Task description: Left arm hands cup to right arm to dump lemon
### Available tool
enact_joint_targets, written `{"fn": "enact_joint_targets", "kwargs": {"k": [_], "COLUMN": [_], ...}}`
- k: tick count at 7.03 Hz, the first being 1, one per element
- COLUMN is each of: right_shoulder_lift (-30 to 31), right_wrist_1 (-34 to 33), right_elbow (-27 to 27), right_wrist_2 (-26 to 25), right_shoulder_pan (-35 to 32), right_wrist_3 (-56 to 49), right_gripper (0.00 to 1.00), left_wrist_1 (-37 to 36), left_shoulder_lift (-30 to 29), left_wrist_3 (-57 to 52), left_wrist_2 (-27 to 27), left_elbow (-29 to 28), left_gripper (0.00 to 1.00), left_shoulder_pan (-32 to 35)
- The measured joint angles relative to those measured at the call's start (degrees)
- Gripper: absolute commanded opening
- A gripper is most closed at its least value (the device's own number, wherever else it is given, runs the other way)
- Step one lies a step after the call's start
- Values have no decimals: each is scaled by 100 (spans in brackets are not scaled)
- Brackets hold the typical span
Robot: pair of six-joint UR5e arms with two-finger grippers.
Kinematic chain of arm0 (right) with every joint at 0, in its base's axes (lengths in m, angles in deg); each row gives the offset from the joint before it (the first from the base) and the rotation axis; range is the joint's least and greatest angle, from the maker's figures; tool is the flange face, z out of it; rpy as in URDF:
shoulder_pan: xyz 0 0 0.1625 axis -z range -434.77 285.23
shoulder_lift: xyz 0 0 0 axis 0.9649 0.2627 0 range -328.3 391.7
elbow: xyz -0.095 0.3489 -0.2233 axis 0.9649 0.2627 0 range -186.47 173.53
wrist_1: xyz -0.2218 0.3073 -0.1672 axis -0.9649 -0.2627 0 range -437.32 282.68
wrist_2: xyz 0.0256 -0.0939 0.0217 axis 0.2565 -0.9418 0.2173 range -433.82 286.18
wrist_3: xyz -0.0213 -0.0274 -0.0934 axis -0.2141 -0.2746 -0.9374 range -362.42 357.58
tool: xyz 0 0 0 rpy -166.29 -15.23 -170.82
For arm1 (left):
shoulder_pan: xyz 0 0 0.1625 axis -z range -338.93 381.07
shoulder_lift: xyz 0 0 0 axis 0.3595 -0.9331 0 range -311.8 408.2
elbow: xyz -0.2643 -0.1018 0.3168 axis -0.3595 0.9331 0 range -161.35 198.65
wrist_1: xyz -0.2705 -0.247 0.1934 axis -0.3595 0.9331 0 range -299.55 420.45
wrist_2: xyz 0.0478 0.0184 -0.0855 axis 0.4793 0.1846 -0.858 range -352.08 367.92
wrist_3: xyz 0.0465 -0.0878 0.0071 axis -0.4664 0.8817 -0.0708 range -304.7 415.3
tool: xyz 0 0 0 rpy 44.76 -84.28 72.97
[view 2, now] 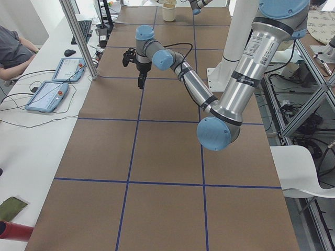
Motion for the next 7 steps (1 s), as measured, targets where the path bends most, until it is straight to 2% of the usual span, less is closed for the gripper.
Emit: {"fn": "enact_joint_targets", "kwargs": {"k": [5,7], "right_shoulder_lift": [-5,-3], "right_wrist_1": [68,173], "right_elbow": [139,143], "right_wrist_2": [-44,-46], "right_shoulder_pan": [-373,-450], "right_wrist_3": [1959,2399], "right_gripper": [0,0], "left_wrist_1": [0,0], "left_shoulder_lift": [-17,-18], "left_wrist_3": [8,30], "left_wrist_2": [0,0], "left_elbow": [12,18], "left_gripper": [100,100], "left_shoulder_pan": [0,0]}}
